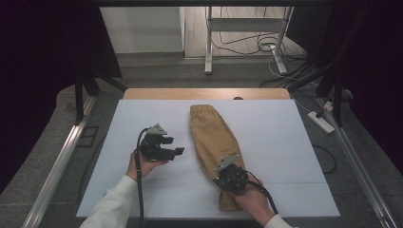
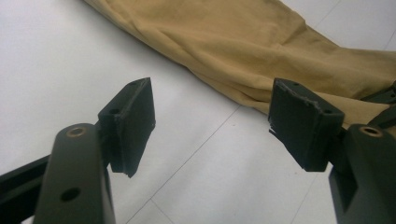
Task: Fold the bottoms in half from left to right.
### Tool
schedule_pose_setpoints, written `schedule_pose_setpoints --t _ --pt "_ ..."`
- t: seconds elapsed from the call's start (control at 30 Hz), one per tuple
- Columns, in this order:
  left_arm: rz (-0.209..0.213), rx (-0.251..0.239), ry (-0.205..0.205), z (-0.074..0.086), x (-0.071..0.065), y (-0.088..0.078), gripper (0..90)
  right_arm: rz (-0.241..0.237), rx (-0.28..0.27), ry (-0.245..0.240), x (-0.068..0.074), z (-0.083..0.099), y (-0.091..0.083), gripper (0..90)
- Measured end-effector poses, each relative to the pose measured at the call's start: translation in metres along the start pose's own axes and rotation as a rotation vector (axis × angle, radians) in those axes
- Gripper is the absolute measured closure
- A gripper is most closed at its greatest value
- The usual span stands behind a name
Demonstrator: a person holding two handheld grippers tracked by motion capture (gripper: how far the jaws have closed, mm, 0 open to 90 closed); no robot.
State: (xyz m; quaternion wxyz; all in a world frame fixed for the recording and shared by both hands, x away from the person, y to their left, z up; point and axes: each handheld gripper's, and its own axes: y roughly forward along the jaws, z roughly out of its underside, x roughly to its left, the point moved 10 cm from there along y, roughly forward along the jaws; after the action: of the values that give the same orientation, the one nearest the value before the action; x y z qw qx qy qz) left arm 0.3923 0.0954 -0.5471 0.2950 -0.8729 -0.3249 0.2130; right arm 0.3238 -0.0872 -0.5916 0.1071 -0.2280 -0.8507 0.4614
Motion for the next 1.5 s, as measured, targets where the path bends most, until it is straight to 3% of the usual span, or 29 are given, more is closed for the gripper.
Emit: schedule_pose_setpoints --t 0.23,0.4,0.6,0.83,1.07,1.5 --pt "-0.002 -0.008 0.0 -0.002 0.001 -0.004 31.1 -0.021 -0.02 -0.003 0.006 -0.003 -0.002 84.8" --pt "0.002 -0.001 -0.001 0.0 0.002 -0.003 30.9 -0.085 -0.044 0.006 0.018 -0.009 -0.002 84.6" --pt "0.002 0.004 0.003 0.0 0.001 -0.002 30.5 -0.117 -0.049 0.001 0.028 -0.014 0.003 84.5" --pt "-0.002 -0.001 -0.003 -0.001 0.003 -0.003 30.1 -0.125 -0.082 -0.041 0.039 -0.022 0.004 84.4" --pt "-0.004 -0.001 -0.001 -0.001 0.002 -0.003 30.0 -0.149 -0.058 -0.054 0.05 -0.024 0.013 84.3" --pt "-0.005 0.004 0.001 0.0 0.003 -0.002 29.7 -0.185 -0.073 -0.08 0.065 -0.035 0.021 81.9"
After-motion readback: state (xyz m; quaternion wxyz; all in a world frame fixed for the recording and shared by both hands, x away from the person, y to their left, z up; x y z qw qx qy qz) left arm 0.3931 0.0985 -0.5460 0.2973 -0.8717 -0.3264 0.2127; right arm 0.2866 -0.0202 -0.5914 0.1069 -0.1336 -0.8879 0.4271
